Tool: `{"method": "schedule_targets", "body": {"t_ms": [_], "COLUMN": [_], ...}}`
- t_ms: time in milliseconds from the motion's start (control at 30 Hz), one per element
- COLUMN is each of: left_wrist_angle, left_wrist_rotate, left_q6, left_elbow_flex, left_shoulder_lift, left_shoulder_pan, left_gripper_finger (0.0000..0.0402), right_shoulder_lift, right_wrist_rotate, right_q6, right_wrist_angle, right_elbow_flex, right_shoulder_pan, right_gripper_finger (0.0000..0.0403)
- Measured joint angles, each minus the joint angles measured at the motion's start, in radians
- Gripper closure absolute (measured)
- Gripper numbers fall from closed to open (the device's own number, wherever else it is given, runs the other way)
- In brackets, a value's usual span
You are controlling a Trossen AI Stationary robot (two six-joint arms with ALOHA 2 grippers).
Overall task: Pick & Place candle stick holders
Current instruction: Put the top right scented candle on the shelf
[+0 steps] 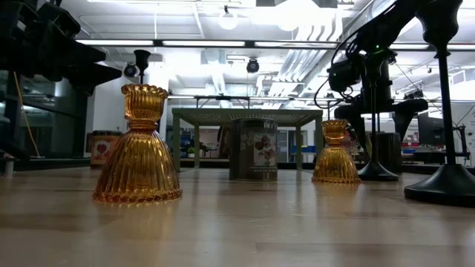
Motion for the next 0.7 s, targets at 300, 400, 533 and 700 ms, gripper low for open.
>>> {"method": "schedule_targets", "body": {"t_ms": [300,400,533,700], "left_wrist_angle": [0.000,0.000,0.000,0.000], "left_wrist_rotate": [0.003,0.003,0.003,0.003], "left_q6": [0.000,0.000,0.000,0.000], "left_elbow_flex": [0.000,0.000,0.000,0.000], "left_shoulder_lift": [0.000,0.000,0.000,0.000], "left_shoulder_pan": [0.000,0.000,0.000,0.000], "left_gripper_finger": [0.0146,0.0146,0.0146,0.0146], "right_shoulder_lift": [-0.102,-0.126,-0.130,-0.130], "right_wrist_rotate": [-0.037,-0.052,-0.044,-0.039], "right_q6": [0.012,0.025,0.004,-0.021], "right_wrist_angle": [-0.029,-0.060,-0.140,-0.188], "right_elbow_flex": [0.002,0.033,0.131,0.261], "right_shoulder_pan": [0.008,0.015,0.022,0.030], "right_gripper_finger": [0.0054,0.0054,0.0054,0.0054]}}
